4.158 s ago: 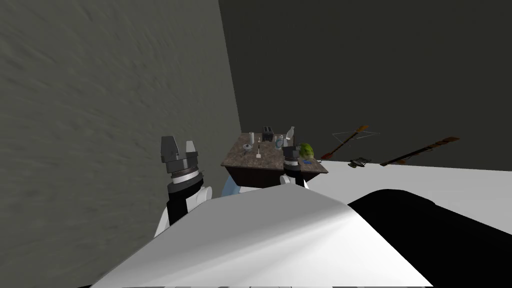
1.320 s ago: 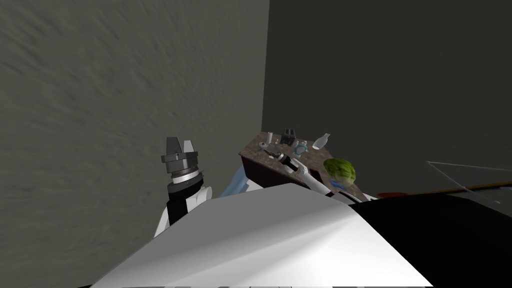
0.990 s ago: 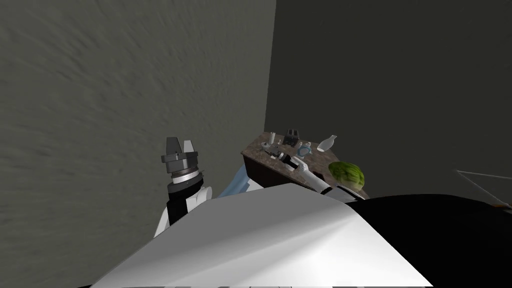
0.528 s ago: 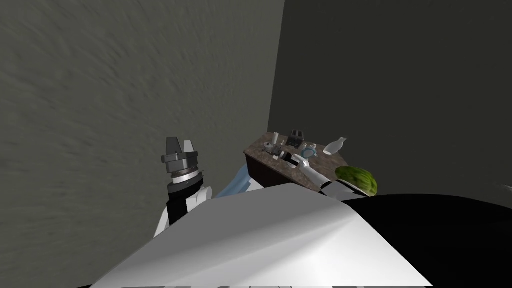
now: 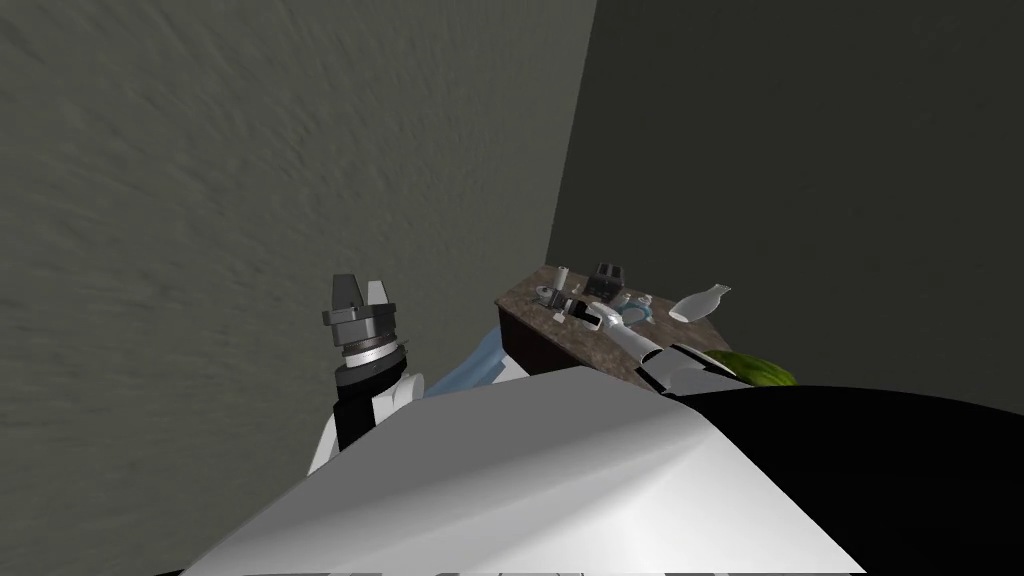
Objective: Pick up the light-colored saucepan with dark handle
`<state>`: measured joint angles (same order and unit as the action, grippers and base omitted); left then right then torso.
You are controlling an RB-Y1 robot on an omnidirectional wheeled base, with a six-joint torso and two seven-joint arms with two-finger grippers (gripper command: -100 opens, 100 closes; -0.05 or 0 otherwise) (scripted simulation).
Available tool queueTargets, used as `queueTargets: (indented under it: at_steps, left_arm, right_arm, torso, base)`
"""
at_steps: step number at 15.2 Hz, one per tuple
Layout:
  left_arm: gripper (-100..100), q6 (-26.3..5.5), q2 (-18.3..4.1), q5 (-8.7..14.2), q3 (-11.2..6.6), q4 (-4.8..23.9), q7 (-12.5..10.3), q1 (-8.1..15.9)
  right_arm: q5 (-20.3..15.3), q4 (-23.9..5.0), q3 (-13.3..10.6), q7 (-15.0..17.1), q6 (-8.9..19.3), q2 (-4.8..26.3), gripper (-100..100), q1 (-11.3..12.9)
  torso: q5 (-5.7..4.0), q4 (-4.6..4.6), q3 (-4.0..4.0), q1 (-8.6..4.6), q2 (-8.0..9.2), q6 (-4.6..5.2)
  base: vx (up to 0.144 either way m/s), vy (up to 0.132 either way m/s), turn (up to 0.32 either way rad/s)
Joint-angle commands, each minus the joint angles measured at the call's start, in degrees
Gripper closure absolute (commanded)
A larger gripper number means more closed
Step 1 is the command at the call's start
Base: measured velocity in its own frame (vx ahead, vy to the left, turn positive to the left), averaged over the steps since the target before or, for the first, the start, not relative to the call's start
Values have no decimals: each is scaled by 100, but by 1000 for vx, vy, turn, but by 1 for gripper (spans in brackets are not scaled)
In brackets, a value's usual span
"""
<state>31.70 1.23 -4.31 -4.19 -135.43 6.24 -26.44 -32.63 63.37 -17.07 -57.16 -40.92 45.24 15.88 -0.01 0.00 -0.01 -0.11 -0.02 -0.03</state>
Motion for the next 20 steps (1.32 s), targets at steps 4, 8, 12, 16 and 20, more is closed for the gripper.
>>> queueTargets:
  at_steps: [4,8,12,16,20]
  left_arm:
    - [0,0,0,0,0,0,0,0]
    - [0,0,0,0,0,0,0,-1]
    - [0,0,0,0,0,0,0,-1]
    - [0,0,0,0,0,0,0,-1]
    - [0,0,0,0,0,0,0,-1]
  right_arm:
    - [-227,-533,-108,-454,-59,158,-100,285]
    - [-460,-976,-229,-846,-91,303,-100,536]
    - [-668,-1382,-345,-1189,-118,414,-100,741]
    - [-847,-1720,-453,-1473,-139,492,-100,895]
    - [-1135,-2245,-683,-1879,-164,526,-100,1002]
  torso:
    - [0,-1,-1,3,-2,0]
    - [-1,-1,-2,3,-3,4]
    - [0,-1,-2,3,-4,3]
    - [0,-2,-3,3,-5,3]
    - [-1,-3,-6,3,-10,1]
  base:
    - [-9,-15,132]
    - [-6,-14,116]
    - [-5,-14,153]
    - [-2,-13,125]
    - [10,-14,185]
